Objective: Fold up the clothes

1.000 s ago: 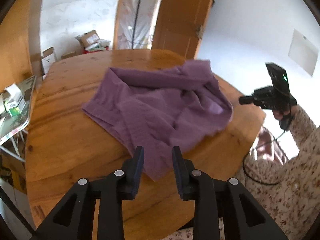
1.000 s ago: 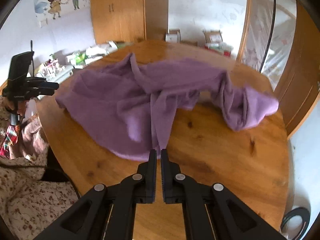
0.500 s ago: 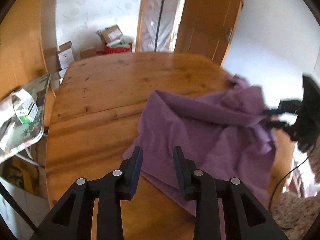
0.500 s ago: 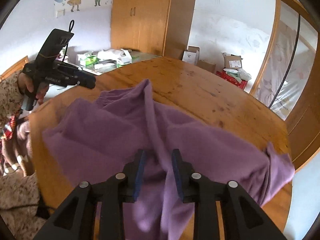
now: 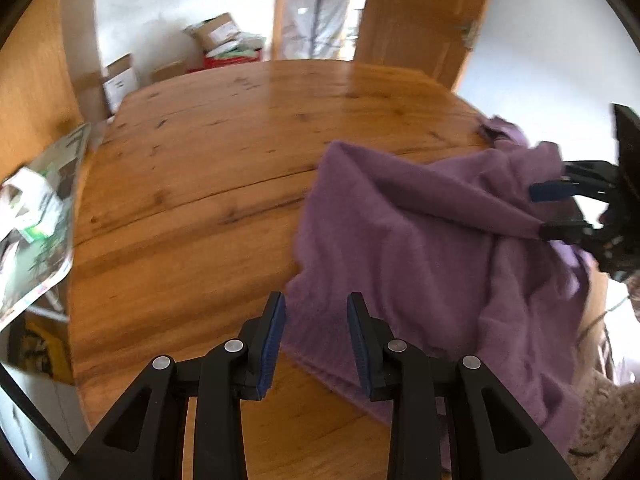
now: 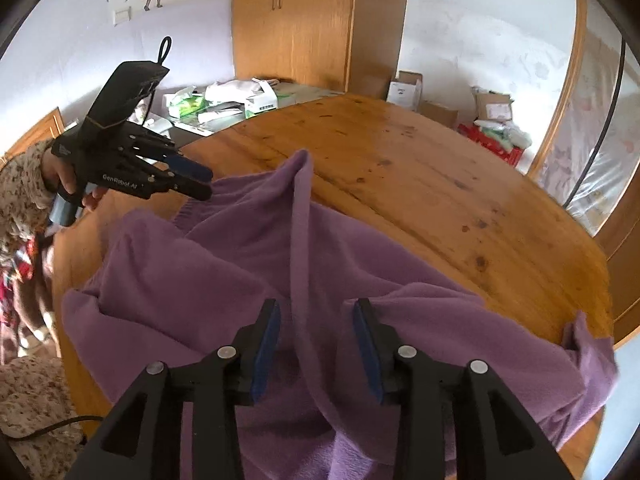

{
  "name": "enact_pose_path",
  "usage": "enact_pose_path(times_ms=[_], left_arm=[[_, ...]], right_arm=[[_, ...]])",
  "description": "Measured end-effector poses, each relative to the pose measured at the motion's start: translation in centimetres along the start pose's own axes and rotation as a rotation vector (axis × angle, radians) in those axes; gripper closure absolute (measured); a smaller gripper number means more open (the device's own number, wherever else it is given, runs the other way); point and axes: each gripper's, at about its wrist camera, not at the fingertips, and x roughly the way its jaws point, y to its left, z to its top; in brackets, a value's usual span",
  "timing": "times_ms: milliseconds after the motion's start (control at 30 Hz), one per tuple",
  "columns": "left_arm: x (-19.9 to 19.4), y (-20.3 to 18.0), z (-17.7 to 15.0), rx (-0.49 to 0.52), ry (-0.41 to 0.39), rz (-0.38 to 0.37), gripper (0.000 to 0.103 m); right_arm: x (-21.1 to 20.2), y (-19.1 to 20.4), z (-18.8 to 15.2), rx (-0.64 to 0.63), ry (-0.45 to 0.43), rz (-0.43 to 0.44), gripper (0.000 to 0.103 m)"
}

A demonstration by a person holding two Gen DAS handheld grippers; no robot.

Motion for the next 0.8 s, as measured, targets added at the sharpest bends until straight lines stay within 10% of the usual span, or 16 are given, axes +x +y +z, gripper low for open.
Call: enact_pose_path(times_ms=[300, 567, 800], left_arm=[[1.3, 0.5, 1.0, -0.001, 0.033, 0.028, 0.070], [2.3, 0.3, 1.3, 0.013, 0.063, 0.038, 0.070], [2.4, 0.3, 1.5, 0.059, 0.063, 0.026, 0.080]], right_arm=[[1.8, -0.3, 0.4, 0.000, 0.066, -0.040, 0.065], [2.9, -1.1, 1.3, -0.009, 0.088, -0.057, 0.099], [2.7, -2.5, 3.1, 0.009, 0.040, -0.043, 0.101]])
